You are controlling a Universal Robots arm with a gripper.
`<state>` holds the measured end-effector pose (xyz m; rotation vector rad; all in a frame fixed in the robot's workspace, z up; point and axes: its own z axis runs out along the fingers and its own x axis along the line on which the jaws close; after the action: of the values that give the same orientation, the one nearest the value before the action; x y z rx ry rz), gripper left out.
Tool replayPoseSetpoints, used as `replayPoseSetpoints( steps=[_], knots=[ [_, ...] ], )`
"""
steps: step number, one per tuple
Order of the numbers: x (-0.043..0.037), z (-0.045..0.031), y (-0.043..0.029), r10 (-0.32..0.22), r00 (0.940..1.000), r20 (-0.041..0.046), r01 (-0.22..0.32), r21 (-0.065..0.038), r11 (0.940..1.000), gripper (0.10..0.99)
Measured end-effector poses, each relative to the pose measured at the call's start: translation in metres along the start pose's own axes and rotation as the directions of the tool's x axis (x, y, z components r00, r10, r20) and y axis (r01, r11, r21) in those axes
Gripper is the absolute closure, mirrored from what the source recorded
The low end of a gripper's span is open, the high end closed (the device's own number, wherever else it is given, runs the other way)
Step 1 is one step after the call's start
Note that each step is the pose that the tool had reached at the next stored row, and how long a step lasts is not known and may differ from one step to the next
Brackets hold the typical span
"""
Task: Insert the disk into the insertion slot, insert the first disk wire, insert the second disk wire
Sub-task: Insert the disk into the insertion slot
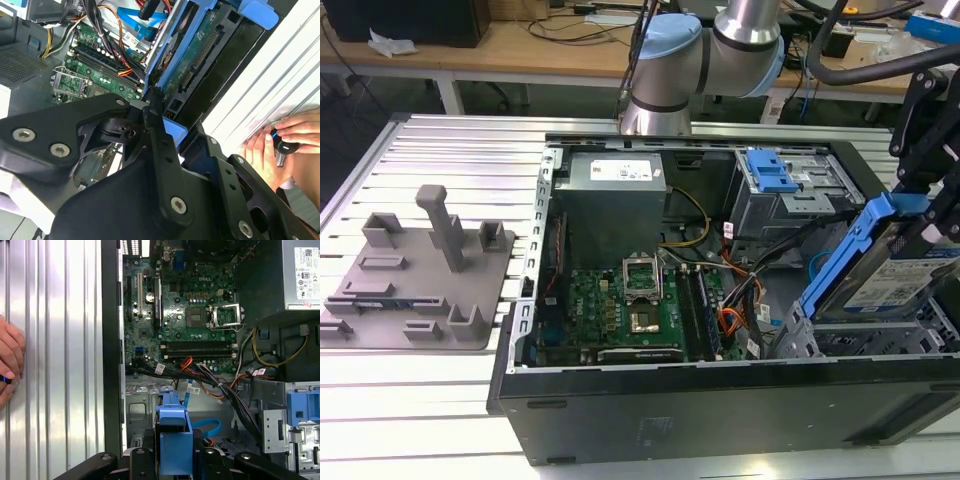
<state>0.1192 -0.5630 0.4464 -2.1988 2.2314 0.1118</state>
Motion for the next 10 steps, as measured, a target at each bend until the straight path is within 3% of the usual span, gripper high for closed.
replayPoseSetpoints(
  steps=[10],
  knots=[
    [0.0005,0.0108,-0.0062,0.007,1.0,0.0002,-0.007,-0.006,1.0,0.722]
  ],
)
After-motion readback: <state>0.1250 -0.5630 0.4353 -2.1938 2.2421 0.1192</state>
